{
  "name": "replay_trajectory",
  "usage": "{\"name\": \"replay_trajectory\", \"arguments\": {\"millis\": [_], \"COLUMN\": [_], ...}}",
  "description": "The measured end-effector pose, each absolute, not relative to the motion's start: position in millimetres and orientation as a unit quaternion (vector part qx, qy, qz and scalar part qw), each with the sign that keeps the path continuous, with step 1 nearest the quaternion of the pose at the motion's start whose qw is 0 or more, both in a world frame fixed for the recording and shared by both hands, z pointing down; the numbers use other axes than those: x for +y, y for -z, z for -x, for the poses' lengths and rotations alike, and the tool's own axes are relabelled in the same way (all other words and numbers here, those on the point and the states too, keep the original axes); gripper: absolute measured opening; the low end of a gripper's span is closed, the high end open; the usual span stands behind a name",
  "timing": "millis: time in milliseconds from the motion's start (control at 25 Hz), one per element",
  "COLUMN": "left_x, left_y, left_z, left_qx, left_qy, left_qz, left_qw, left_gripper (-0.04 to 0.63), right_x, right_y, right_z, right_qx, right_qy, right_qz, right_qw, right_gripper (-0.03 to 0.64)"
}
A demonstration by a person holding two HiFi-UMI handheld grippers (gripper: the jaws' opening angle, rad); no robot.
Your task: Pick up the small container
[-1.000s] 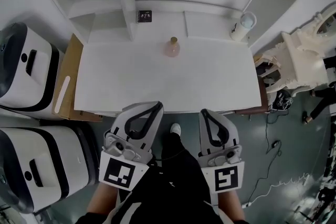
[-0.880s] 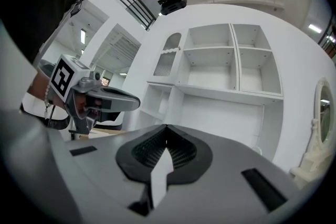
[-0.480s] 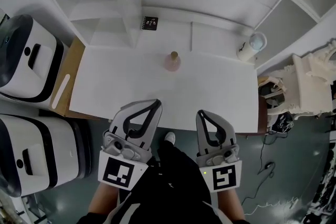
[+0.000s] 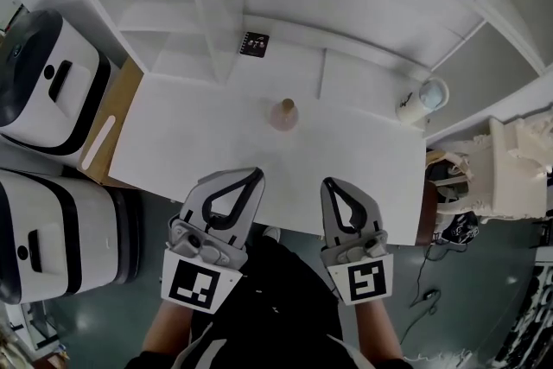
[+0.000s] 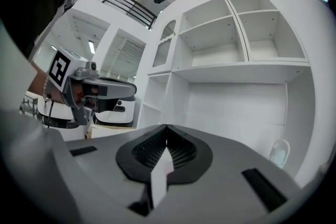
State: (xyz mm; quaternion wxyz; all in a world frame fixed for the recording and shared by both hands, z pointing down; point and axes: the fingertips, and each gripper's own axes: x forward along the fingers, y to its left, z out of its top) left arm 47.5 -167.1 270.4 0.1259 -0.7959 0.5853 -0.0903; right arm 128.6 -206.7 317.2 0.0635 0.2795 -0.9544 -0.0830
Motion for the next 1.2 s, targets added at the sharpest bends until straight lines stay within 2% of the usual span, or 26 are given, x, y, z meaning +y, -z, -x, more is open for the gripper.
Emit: {"name": "replay_trajectory", "arguments": {"millis": [200,600,760,1200], "left_x": [-174.5,-196.4,-207.2,-223.7], "left_y": [-273.6,-291.1,-300.1,-321.5], "left_z": [-44.7,-22.7,-11.7,10.5], "left_qx": [0.591,0.598,0.599,0.604], "left_qy": [0.094,0.107,0.115,0.125], "left_qz": [0.792,0.789,0.787,0.784], "left_qw": [0.120,0.097,0.092,0.074], "left_gripper": [0.002,0.002,0.002,0.002], "right_x": [-227.7,-282.5,-307.8,-356.9], "right_y": [-346.1,-413.2,-438.0,-504.7], "right_z": [-122.6,-92.7,-74.1,-27.6], "right_qx": [-0.959,-0.957,-0.955,-0.945], "right_qy": [0.048,0.007,-0.001,-0.022], "right_qz": [-0.270,-0.254,-0.250,-0.235], "right_qw": [0.078,0.139,0.162,0.226], "right_gripper": [0.008,0.125,0.151,0.172]}}
